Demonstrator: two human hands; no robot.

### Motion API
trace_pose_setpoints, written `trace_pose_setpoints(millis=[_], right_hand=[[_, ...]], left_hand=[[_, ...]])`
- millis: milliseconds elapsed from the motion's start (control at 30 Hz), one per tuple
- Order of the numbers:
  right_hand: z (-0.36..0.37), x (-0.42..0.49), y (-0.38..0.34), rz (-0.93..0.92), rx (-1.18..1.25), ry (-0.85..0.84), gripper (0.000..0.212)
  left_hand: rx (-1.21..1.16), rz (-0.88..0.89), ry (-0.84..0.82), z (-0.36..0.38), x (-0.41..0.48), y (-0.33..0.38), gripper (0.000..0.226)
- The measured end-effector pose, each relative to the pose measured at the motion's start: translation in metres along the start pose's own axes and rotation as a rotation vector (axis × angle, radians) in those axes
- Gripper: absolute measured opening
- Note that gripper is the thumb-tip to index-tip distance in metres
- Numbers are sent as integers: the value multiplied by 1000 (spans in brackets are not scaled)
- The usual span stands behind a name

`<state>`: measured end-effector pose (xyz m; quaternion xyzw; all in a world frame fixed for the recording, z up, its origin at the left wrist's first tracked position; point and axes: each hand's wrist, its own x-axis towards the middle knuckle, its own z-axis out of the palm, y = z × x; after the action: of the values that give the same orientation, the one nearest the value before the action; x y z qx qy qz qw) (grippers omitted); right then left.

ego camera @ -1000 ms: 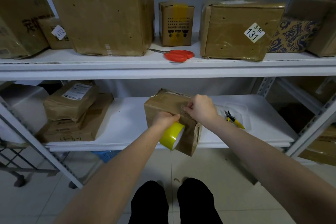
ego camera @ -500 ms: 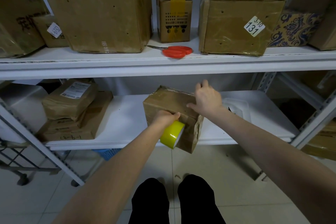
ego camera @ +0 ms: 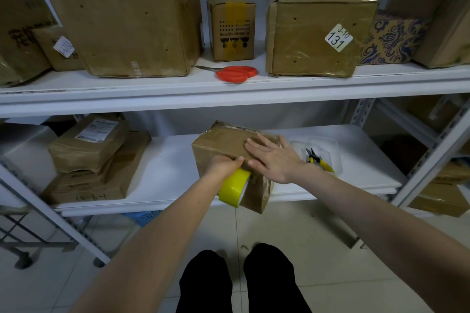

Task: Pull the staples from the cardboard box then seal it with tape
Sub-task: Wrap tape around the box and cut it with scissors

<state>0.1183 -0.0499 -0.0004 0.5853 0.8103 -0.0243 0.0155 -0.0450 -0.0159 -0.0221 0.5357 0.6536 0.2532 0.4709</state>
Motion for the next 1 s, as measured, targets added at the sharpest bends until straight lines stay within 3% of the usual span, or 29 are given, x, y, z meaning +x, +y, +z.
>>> trace_pose_setpoints(millis=[300,400,533,733,900,1000], right_hand=[[-10,11,-11,25,30,-67,63],[-9,1,-7,-26,-62,67,63],[3,-16,-6,-26,-109,63,61],[0,-12,-18,-33,-149,189,49],[-6,-5,-27,84,-130,278,46],[-7,3,-29,135,-124,279,46]], left_hand=[[4,3,-10,0,3,-2,22],[5,1,-16,-1,-3,0,26],[54,3,3,1,-9,3,41],[52,40,-27,0,-16,0,41],[-95,15,-164,1,-27,-12,24],[-138,65,-84,3,-34,-18,35]])
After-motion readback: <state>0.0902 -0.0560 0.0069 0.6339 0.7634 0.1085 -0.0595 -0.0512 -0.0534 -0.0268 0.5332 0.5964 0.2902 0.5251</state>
